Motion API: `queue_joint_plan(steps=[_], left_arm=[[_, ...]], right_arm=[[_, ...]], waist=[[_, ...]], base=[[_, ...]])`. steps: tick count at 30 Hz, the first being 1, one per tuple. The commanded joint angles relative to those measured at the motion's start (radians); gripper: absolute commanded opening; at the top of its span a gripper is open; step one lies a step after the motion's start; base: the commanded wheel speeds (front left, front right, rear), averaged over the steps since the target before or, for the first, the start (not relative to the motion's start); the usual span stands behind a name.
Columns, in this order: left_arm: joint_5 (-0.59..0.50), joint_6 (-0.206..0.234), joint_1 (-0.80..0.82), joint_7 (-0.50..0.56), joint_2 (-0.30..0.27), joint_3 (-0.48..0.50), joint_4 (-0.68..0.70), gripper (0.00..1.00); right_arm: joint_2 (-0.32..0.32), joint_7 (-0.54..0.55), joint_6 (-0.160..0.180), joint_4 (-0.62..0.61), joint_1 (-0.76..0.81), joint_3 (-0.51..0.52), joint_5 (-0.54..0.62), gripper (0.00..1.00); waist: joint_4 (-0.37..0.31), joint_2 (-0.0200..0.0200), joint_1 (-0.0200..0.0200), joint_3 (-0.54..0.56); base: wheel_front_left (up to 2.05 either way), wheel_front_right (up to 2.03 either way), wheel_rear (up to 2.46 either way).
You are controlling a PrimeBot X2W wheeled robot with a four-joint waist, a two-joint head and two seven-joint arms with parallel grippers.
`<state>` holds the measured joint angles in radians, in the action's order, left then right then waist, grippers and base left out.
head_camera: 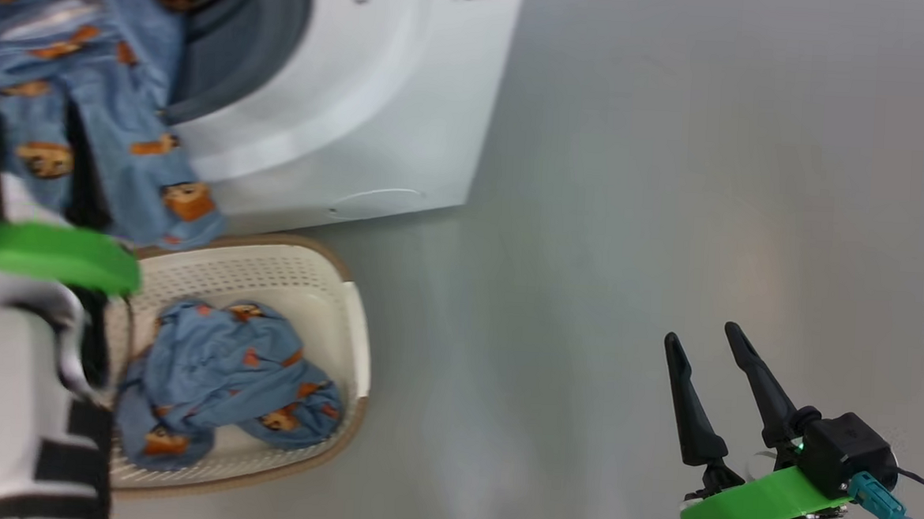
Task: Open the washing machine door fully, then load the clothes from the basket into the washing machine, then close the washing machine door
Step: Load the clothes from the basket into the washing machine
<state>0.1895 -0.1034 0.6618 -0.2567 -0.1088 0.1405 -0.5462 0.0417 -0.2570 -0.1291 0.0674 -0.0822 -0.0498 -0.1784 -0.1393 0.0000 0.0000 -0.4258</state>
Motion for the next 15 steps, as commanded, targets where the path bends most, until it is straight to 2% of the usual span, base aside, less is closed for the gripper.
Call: queue_joint_plan(steps=[1, 8, 15], left_arm=[[-0.009, -0.007, -0.026, -0.005, -0.031, 0.016, 0.034, 1.0], [0.001, -0.02, -0.136, -0.005, 0.014, -0.025, 0.117, 1.0], [0.023, -0.024, -0.216, -0.005, 0.035, -0.043, 0.167, 1.0]], right_arm=[[0.009, -0.005, -0.002, -0.017, -0.002, -0.021, 0.011, 1.0], [0.009, -0.005, -0.002, -0.014, -0.009, 0.009, 0.042, 1.0], [0.009, -0.005, -0.002, -0.007, -0.021, 0.014, 0.067, 1.0]], waist=[[0.065, 0.0, 0.0, 0.041], [0.138, 0.0, 0.0, 0.061], [0.171, 0.0, 0.0, 0.072]], base=[[0.0, 0.0, 0.0], [0.0, 0.0, 0.0], [0.0, 0.0, 0.0]])
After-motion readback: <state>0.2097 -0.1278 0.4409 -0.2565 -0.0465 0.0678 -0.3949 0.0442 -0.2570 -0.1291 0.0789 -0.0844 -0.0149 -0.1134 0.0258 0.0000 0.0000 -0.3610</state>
